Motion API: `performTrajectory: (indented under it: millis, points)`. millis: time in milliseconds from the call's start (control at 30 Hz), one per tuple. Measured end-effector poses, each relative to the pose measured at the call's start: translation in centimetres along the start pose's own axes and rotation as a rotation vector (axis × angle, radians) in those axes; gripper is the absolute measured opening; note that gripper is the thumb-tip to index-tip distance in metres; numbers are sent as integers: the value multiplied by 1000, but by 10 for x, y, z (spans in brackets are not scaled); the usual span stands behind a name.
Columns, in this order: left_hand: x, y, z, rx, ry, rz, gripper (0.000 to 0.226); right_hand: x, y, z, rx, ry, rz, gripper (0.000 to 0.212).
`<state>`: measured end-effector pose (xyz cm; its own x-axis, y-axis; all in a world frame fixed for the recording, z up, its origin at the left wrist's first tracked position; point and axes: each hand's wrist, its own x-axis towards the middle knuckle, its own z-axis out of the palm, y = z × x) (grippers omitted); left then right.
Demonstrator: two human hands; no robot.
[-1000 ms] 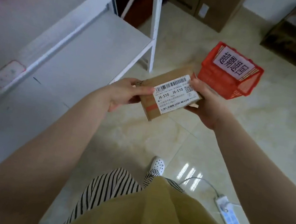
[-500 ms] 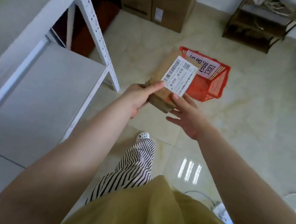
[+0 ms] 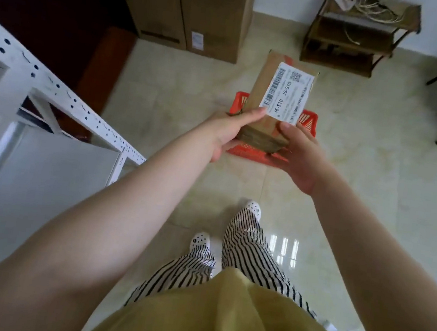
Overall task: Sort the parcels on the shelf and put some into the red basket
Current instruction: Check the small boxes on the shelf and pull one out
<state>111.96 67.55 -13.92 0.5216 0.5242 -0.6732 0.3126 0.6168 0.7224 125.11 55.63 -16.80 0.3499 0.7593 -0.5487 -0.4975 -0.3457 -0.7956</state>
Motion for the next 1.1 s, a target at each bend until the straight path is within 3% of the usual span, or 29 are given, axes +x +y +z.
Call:
performTrajectory:
  millis: [233, 433, 567, 667, 800, 900, 933, 1033, 1100]
  points:
    - [92, 55, 43, 30, 22, -71, 24, 90, -56, -52, -39, -18, 60, 55]
    - [175, 100, 71, -21, 51, -69, 41, 179, -106, -93, -67, -23, 73, 67]
    - [224, 98, 79, -30, 59, -91, 27, 224, -101, -106, -5, 1, 126, 64]
    - [269, 85, 82, 7, 93, -142, 23, 264, -78, -116, 39, 49, 171, 55]
    - [340, 52, 73, 109, 117, -197, 35, 327, -30, -137, 70, 100, 237, 68]
    - [403, 5, 58, 100, 112, -246, 16, 381, 24, -155, 90, 143, 291, 66]
    - [424, -13, 52, 101, 136, -262, 18, 400, 45, -161, 98, 153, 311, 66]
    - [489, -74, 33, 145, 202, -327, 55, 456, 118, -174, 121, 175, 374, 64]
    - [533, -116, 20, 239, 257, -324, 50, 494, 168, -182, 127, 196, 413, 64]
